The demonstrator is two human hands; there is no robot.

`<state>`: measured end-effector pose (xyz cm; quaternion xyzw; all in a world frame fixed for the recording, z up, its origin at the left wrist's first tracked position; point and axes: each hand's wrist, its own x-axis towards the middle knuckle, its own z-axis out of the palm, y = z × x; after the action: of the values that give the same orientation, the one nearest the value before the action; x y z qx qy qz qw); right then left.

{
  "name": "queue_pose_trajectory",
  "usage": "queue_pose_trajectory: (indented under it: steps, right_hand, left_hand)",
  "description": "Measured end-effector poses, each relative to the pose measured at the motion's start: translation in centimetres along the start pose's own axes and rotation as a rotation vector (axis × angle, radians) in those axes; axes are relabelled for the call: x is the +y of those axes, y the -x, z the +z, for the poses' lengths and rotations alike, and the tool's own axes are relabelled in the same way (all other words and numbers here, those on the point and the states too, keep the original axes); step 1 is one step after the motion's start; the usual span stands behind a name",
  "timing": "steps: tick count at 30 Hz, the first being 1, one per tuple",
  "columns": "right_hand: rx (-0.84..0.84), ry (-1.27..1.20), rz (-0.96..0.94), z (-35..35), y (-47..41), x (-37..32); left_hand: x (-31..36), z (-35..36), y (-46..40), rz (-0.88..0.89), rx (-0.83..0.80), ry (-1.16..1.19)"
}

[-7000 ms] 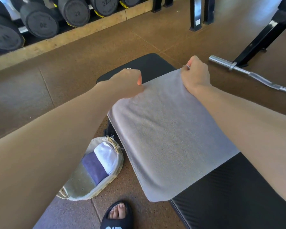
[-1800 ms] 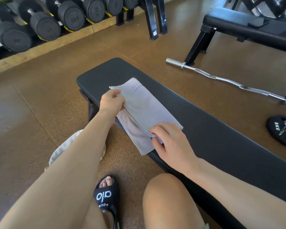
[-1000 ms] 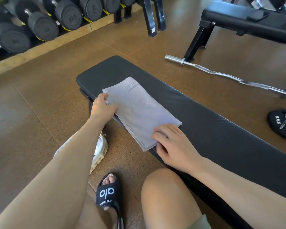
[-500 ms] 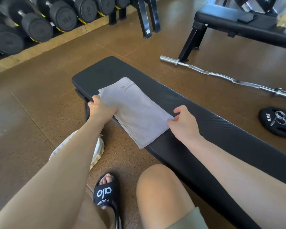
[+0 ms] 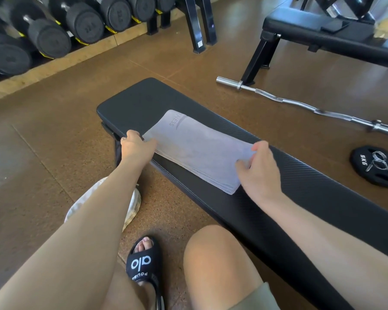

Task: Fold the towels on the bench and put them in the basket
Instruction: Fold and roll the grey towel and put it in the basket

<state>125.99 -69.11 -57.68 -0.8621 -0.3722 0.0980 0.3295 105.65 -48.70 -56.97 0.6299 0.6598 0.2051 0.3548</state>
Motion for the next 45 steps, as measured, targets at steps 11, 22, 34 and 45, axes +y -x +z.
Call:
queue_pose_trajectory:
  steps: [11, 22, 34, 45]
  right_hand:
    - [-0.233, -0.002, 0.172, -0.5, 1.9, -0.4]
    - [-0.174, -0.318, 0.243, -0.4, 3.3, -1.4]
    - [-0.280, -0.354, 0.311, -0.2, 3.5, -1.0]
    - [-0.300, -0.237, 0.276, 0.1, 3.7, -1.2]
  left_hand:
    - [-0.3, 0.6, -1.1, -0.114, 0.047, 0.241]
    - [-0.6, 0.3, -1.1, 0.045, 0.145, 0.128]
    - [-0.3, 0.2, -1.1, 0.076, 0.078, 0.035]
    - [-0.8, -0.7, -1.9, -0.131, 0.056, 0.251]
